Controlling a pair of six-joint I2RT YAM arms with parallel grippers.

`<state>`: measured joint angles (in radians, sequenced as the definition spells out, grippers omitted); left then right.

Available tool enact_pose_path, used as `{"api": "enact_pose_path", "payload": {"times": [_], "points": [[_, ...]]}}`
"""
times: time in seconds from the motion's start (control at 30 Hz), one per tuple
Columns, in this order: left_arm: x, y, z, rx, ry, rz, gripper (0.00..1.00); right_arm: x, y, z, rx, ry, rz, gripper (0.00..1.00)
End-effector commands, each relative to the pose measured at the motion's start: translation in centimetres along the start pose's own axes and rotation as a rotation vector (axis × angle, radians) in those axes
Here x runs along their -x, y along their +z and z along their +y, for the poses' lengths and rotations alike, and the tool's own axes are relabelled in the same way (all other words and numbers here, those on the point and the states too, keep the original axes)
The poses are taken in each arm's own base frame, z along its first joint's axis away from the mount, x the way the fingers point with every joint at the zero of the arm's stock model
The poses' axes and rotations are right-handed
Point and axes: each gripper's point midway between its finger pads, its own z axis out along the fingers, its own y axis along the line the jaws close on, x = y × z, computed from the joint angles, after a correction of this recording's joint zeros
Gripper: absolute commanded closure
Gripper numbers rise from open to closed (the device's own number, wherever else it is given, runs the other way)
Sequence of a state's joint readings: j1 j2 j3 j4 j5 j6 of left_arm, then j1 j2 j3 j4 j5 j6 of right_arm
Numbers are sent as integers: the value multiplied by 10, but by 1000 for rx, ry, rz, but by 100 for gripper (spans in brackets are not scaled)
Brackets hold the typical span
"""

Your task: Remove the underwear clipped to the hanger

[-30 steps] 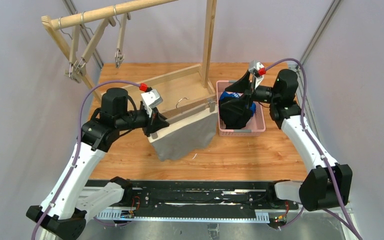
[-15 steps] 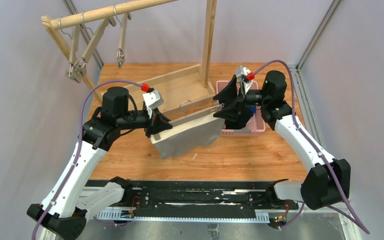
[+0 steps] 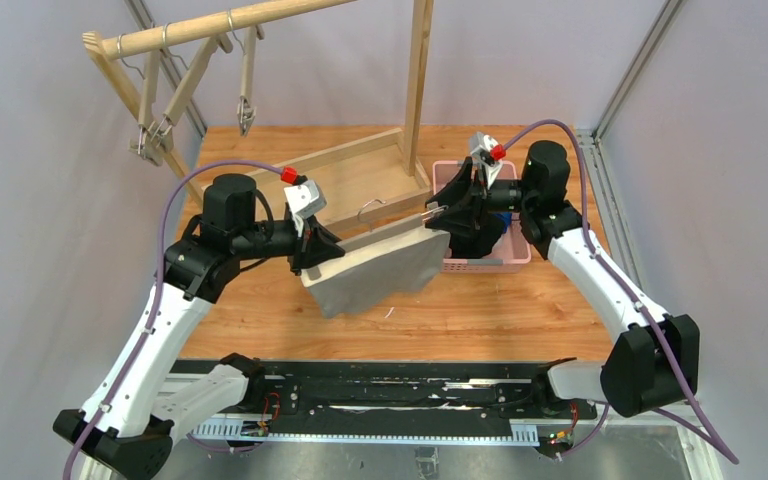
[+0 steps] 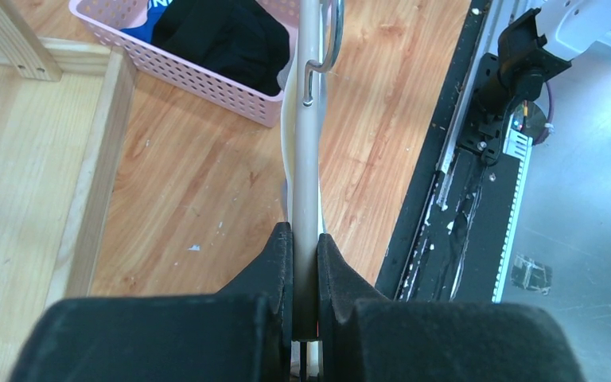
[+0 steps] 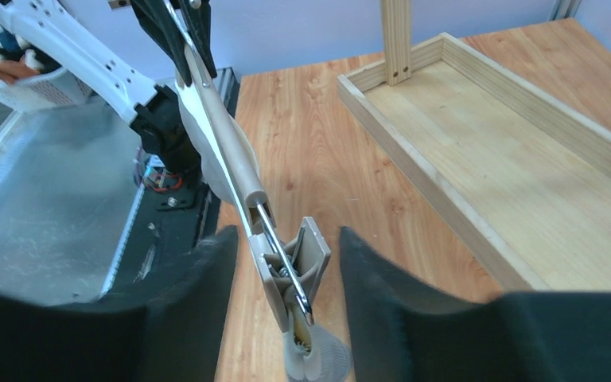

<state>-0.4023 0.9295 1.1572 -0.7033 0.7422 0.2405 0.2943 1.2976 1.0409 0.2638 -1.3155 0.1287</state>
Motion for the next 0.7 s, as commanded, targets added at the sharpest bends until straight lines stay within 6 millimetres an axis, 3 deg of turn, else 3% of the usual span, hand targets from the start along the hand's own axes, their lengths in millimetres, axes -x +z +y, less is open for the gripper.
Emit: {"api": "enact_pose_path", "payload": {"times": [0.0, 0.23, 0.3, 0.33, 0.4, 0.5, 0.53, 0.67], "points": [[11, 2, 2, -2, 27, -43, 100, 10, 5, 3, 27, -27, 0, 58], [8, 5, 6, 7, 15, -35, 100, 10, 5, 6, 35, -34, 1, 98], [6, 6, 8, 10, 10, -28, 100, 11, 5, 6, 30, -37, 1, 99], [6, 7, 8, 9, 9, -27, 100, 11, 5, 5, 25, -35, 1, 98], [6, 7, 8, 9, 9, -28, 100, 12, 5, 4, 9, -28, 3, 69], [10, 6, 8, 11, 13, -39, 100, 12, 4, -1, -27, -21, 4, 38], [12, 5, 7, 9, 14, -43, 100, 13, 4, -2, -39, -21, 3, 32], [17, 3, 7, 24, 19, -61, 100, 12, 1, -9, -105, -21, -1, 29]]}}
